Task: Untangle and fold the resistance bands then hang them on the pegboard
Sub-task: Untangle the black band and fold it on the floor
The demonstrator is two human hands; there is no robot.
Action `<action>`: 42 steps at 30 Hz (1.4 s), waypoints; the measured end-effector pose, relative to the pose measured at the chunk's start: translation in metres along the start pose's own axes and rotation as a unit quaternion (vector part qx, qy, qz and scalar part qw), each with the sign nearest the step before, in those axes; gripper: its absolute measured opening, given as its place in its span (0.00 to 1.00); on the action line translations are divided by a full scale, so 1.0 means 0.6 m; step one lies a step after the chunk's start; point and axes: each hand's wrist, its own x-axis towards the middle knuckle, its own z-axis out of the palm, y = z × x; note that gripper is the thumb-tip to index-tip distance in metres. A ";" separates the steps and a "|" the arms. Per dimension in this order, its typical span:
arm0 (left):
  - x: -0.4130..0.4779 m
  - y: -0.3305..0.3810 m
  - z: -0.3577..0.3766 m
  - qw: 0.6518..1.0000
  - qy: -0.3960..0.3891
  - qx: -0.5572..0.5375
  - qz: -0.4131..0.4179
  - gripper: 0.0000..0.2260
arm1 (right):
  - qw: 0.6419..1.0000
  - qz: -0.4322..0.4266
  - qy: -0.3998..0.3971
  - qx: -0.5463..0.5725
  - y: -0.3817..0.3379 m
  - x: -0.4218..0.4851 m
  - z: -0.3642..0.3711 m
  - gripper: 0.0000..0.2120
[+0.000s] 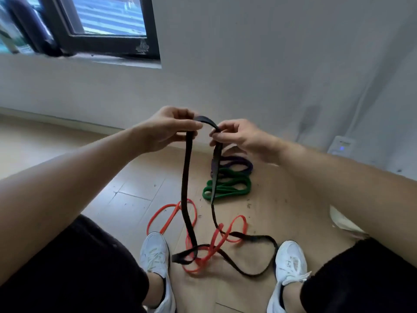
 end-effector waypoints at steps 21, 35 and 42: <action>0.149 0.061 0.041 0.990 0.121 -0.021 0.071 0.07 | 0.984 -0.068 0.150 0.065 -0.021 0.069 -0.095 0.12; 0.187 0.010 0.041 0.988 0.148 0.050 -0.020 0.13 | 0.991 -0.003 0.131 0.038 0.044 0.103 -0.107 0.13; 0.169 0.014 0.017 0.992 0.081 0.095 0.003 0.11 | 0.997 0.021 0.068 0.023 0.053 0.098 -0.099 0.19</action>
